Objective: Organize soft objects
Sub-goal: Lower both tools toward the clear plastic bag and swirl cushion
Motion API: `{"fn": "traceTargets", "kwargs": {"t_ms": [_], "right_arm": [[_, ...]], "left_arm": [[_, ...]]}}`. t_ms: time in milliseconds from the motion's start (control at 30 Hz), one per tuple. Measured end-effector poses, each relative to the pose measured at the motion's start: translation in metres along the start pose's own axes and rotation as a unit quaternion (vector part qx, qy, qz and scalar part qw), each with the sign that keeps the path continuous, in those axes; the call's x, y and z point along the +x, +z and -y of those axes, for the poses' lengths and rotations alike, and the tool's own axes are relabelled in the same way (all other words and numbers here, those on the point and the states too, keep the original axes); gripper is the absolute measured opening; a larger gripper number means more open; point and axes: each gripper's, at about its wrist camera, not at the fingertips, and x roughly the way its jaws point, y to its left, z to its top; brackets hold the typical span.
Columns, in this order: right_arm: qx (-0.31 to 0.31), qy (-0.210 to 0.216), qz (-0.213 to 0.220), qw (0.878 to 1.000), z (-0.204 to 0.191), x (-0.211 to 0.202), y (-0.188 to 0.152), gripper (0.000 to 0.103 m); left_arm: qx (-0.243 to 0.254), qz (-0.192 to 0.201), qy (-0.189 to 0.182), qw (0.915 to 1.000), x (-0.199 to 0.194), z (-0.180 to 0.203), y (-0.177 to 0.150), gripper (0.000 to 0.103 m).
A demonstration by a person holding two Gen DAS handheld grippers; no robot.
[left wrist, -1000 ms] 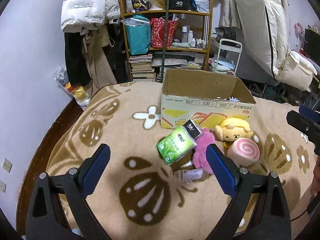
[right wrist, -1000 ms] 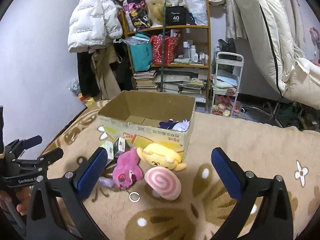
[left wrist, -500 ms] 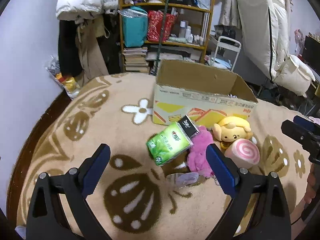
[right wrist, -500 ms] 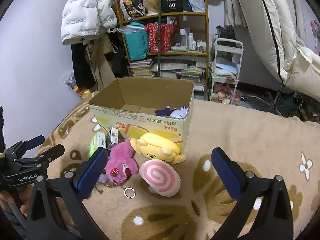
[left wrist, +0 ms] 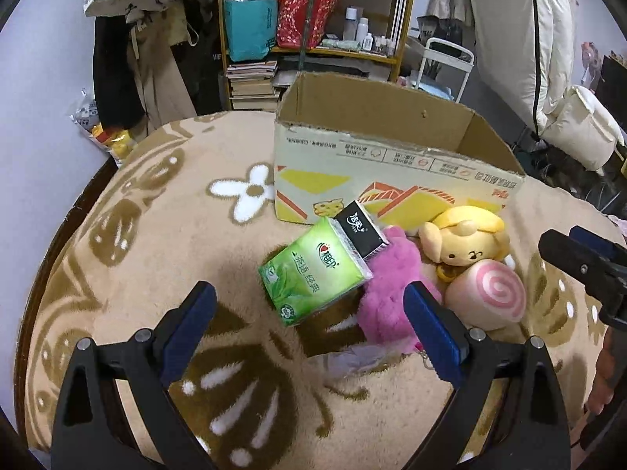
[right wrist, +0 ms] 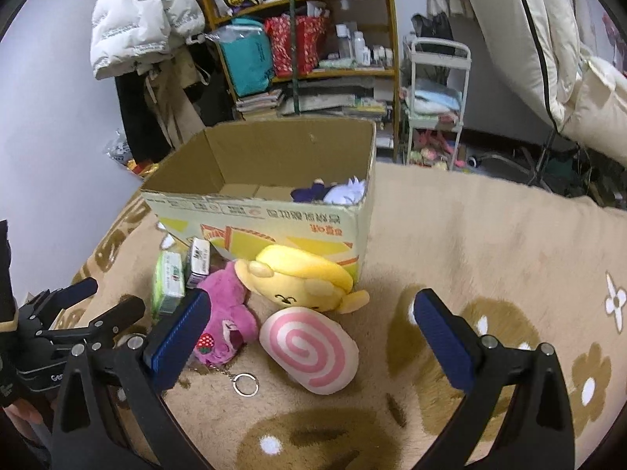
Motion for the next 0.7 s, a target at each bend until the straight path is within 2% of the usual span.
{"fn": "traceTargets", "kwargs": {"t_ms": [267, 700], "right_arm": [[0.025, 0.002, -0.058, 0.998, 0.006, 0.031, -0.005, 0.103], [0.006, -0.007, -0.119, 0.993, -0.004, 0.06, -0.016, 0.103]], "left_arm": [[0.017, -0.024, -0.008, 0.9996, 0.017, 0.008, -0.004, 0.095], [0.025, -0.084, -0.018, 0.996, 0.041, 0.014, -0.014, 0.095]]}}
